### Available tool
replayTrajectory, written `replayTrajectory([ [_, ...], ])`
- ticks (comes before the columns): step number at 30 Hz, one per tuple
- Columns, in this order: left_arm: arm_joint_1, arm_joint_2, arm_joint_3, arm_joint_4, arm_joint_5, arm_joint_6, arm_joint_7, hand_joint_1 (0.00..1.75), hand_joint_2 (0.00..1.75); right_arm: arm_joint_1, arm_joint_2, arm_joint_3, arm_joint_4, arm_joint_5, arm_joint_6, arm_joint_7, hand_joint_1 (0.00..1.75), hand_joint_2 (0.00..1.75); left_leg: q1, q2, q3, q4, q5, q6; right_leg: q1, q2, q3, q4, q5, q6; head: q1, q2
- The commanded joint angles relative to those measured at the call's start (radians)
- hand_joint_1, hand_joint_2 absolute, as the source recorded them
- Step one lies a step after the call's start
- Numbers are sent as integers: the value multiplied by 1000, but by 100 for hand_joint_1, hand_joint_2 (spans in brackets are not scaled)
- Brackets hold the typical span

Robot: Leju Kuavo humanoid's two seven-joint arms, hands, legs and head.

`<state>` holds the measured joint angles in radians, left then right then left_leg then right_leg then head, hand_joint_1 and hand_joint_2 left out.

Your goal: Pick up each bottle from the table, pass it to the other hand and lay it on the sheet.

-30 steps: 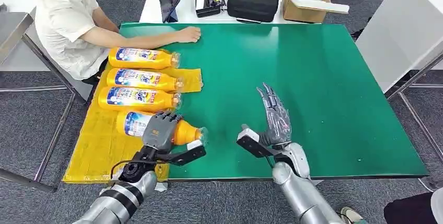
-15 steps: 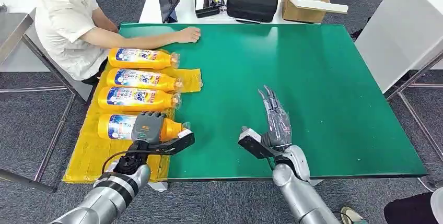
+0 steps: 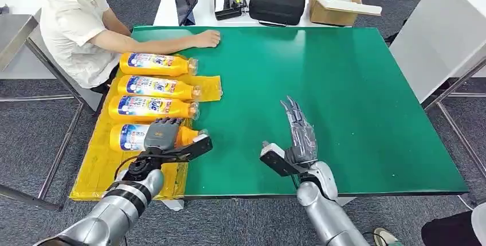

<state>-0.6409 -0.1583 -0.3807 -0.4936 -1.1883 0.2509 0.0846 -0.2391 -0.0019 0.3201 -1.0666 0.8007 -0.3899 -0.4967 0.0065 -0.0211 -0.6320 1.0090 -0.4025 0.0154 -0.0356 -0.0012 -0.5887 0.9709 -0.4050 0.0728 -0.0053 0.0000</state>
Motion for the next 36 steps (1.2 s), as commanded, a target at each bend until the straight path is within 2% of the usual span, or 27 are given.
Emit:
replayTrajectory([
  [1,-33,-15,60,110,56,-138,-73,0,175,-27,4,-25,51,-21,12,-17,0,175,1,3,3,0,-2,0,1,1,3,-1,-1,-3,0,0],
  [7,-28,-14,61,100,89,-170,-110,0,175,-31,1,-24,64,-31,8,-29,0,175,0,3,4,-1,-2,0,1,2,4,-1,-1,-3,0,0],
  [14,-28,-14,61,100,89,-170,-110,0,175,-31,1,-24,64,-31,8,-29,0,175,0,3,4,-1,-1,0,1,2,4,-1,0,-3,0,0],
  [15,-28,-14,61,100,89,-170,-110,0,175,-31,1,-24,64,-31,8,-29,0,175,2,6,7,0,-3,-1,3,3,7,-2,-1,-6,0,0],
  [20,-28,-14,61,100,89,-170,-110,0,175,-31,1,-24,64,-31,8,-29,0,175,0,2,4,-1,-1,0,0,1,4,-1,0,-2,0,0],
  [29,-28,-14,61,100,89,-170,-110,0,175,-31,1,-24,64,-31,8,-29,0,175,0,2,4,0,-1,0,1,1,4,-1,0,-3,0,0],
  [30,-28,-14,61,100,89,-170,-110,0,175,-31,1,-24,64,-31,8,-29,0,175,2,5,7,0,-3,-1,3,3,7,-2,-1,-6,0,0],
  [31,-28,-14,61,100,89,-170,-110,0,175,-31,1,-24,64,-31,8,-29,0,175,0,3,5,-1,-1,0,1,2,4,-1,-1,-3,0,0],
  [36,-26,-14,60,99,93,-175,-114,0,175,-30,1,-24,64,-32,8,-30,0,175,1,3,5,-1,-2,0,1,2,5,-1,-1,-4,0,0],
])
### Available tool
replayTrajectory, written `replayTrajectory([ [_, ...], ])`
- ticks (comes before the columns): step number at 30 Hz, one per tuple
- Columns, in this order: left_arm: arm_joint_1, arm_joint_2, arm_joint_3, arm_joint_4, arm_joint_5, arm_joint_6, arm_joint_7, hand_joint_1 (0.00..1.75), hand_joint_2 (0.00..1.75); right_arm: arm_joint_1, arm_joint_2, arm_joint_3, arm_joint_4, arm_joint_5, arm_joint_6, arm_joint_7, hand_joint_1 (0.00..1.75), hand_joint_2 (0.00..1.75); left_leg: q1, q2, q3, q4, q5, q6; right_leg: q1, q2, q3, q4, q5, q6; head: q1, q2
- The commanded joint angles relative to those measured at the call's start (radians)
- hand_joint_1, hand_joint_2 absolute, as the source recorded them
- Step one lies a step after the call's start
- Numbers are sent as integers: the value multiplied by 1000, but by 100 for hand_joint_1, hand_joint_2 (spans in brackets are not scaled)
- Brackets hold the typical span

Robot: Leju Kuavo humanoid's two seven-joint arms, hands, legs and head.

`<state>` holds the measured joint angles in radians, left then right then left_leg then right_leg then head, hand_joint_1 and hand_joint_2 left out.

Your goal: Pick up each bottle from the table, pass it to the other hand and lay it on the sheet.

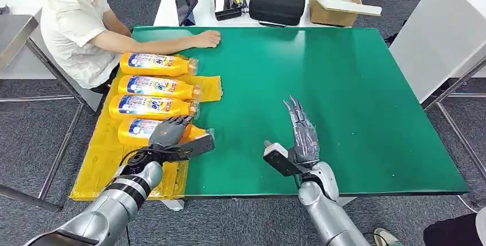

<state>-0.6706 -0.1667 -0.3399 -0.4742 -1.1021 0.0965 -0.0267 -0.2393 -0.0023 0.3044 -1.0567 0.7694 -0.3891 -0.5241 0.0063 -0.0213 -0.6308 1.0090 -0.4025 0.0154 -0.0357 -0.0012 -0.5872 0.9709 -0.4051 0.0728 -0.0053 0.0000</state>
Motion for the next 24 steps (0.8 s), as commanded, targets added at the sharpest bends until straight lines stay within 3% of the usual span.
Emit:
replayTrajectory([
  [1,5,-5,14,75,13,-26,-11,0,175,-30,0,-8,53,-2,6,-4,0,175,0,3,3,-1,-1,0,1,2,3,-1,0,-3,0,0],
  [8,38,-14,-23,0,56,12,-80,0,175,-16,-11,-7,46,-3,2,-5,0,175,1,3,5,0,-2,0,2,1,5,-2,-1,-4,0,0],
  [12,103,-4,-82,-166,107,22,-141,0,175,10,-23,-14,21,-6,-6,-5,0,175,1,1,3,0,-1,0,1,0,3,-1,-1,-3,0,0],
  [13,165,22,-151,-322,158,119,-267,0,175,28,-30,-18,8,-2,-15,-5,0,175,1,1,4,0,-2,0,1,0,4,-1,-1,-4,0,0],
  [14,228,50,-203,-449,163,126,-334,0,175,45,-37,-20,3,-3,-20,-12,0,175,0,1,2,0,-1,0,1,0,3,-1,-1,-3,0,0],
  [16,296,101,-282,-637,155,122,-230,0,175,60,-38,-28,1,-3,-29,-26,0,175,-1,2,3,-1,-1,0,0,1,2,-2,-1,-2,0,0],
  [24,283,126,-332,-657,189,175,-233,0,175,57,-31,-37,-3,4,-23,-28,0,175,0,2,-2,0,-2,-1,1,1,-3,0,-1,-3,0,0],
])
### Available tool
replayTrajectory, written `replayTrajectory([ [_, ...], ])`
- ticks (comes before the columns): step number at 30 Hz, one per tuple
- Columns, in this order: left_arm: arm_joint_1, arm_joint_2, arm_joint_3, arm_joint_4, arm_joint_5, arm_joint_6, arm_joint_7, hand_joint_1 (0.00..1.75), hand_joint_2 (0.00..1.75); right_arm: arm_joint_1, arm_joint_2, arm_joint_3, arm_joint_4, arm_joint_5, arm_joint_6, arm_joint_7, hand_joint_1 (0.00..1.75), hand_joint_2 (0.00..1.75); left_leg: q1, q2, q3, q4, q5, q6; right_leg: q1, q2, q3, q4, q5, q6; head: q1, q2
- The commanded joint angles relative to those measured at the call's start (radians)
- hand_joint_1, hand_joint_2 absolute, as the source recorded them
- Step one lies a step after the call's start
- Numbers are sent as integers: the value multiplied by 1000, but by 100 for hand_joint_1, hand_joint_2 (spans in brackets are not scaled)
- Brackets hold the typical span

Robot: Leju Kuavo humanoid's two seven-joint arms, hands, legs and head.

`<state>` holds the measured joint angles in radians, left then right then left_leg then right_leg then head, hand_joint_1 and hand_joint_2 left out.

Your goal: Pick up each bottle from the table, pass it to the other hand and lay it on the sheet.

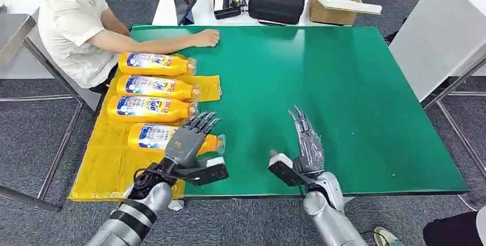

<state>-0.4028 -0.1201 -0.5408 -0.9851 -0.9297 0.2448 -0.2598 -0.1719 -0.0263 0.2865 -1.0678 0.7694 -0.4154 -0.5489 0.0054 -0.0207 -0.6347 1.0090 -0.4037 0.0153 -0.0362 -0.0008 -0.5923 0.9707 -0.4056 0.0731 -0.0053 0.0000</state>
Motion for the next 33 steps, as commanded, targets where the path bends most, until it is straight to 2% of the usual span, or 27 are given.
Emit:
replayTrajectory([
  [1,14,79,-132,-142,16,31,-1,0,175,-12,-6,-19,9,4,3,-4,0,175,1,2,4,1,-2,-1,2,0,4,0,-2,-5,0,0],
  [12,30,76,-133,-169,38,43,-23,0,175,-5,-9,-24,2,1,6,-3,0,175,1,2,3,0,-1,-1,1,0,3,0,-1,-4,0,0],
  [13,40,70,-124,-179,81,32,-45,0,175,-1,-1,-36,-10,-27,3,-24,0,175,3,4,8,1,-5,-1,4,2,8,0,-4,-7,0,0],
  [14,47,64,-113,-183,117,25,-61,0,175,2,9,-46,-20,-76,29,-49,0,175,1,1,3,0,-1,-1,1,0,3,0,-1,-3,0,0],
  [15,78,29,-57,-193,280,5,-135,0,175,16,50,-105,-73,-301,176,-121,0,175,2,2,4,0,-2,-1,2,1,5,0,-2,-5,0,0],
  [17,102,-5,-15,-190,430,-28,-183,0,175,28,71,-135,-122,-386,226,-125,0,175,1,4,4,1,-3,-1,2,2,4,1,-2,-5,0,0],
  [19,101,-5,-25,-184,437,-27,-185,0,175,32,71,-133,-141,-388,229,-122,0,175,1,3,3,1,-3,-1,2,2,3,0,-2,-4,0,0],
  [21,135,-64,48,-188,659,-95,-194,0,175,54,88,-152,-178,-403,180,-144,0,175,1,2,3,1,-2,0,1,0,3,0,-2,-4,0,0],
  [23,140,-98,76,-153,829,-122,-161,0,175,77,92,-138,-209,-455,214,-149,0,175,2,2,5,2,-4,-1,3,0,6,0,-3,-6,0,0],
  [33,113,-92,50,-105,914,-106,-162,0,175,93,89,-96,-235,-477,185,-149,0,175,2,3,6,0,-3,-1,3,1,6,-1,-2,-6,0,0],
])
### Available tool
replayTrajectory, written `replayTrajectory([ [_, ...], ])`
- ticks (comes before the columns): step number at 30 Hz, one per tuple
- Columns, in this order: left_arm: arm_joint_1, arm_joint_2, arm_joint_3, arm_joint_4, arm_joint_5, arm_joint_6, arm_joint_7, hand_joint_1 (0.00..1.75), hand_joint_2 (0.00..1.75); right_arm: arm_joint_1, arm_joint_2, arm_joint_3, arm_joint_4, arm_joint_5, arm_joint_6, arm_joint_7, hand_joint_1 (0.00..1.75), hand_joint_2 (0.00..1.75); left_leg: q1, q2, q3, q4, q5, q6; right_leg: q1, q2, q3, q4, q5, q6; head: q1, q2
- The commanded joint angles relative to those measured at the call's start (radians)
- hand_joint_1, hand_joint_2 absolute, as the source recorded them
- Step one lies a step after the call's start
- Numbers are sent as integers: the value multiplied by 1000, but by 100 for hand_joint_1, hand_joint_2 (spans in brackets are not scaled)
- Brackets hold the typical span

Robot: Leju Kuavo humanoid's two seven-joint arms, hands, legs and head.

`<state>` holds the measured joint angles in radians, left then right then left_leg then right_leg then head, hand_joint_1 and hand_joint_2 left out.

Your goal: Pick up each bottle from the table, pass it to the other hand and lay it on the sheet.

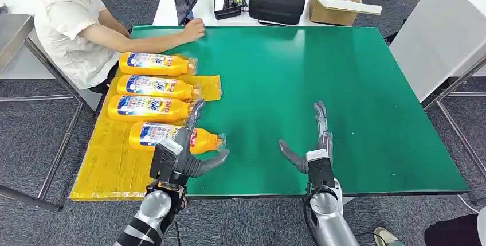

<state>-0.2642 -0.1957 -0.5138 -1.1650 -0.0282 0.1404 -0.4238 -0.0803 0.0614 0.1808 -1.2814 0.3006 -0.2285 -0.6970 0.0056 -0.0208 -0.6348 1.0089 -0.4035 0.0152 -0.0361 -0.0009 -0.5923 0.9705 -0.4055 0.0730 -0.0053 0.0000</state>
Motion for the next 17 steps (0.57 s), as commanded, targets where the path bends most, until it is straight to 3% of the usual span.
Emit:
replayTrajectory([
  [1,-26,-16,23,75,13,-2,2,0,175,1,1,10,-21,-8,-1,-1,0,175,1,2,4,0,-2,-1,2,0,4,-1,-1,-4,0,0],
  [4,-39,-17,14,101,55,25,18,0,175,14,3,55,-81,-85,-20,-1,0,175,1,3,5,1,-3,0,2,1,5,0,-2,-5,0,0],
  [8,-56,-23,12,141,120,35,25,0,175,18,-8,124,-73,-47,-93,-1,0,175,1,3,4,0,-2,-1,2,1,4,-1,-2,-4,0,0],
  [10,-57,-26,14,145,143,62,26,0,175,15,3,131,-36,-68,-66,-1,0,175,3,5,8,1,-4,-1,4,2,8,-1,-3,-7,0,0],
  [17,-54,-19,-6,136,162,109,15,0,175,33,0,185,-33,-40,-128,-1,0,175,2,3,5,0,-3,-1,3,1,5,-1,-2,-5,0,0],
])
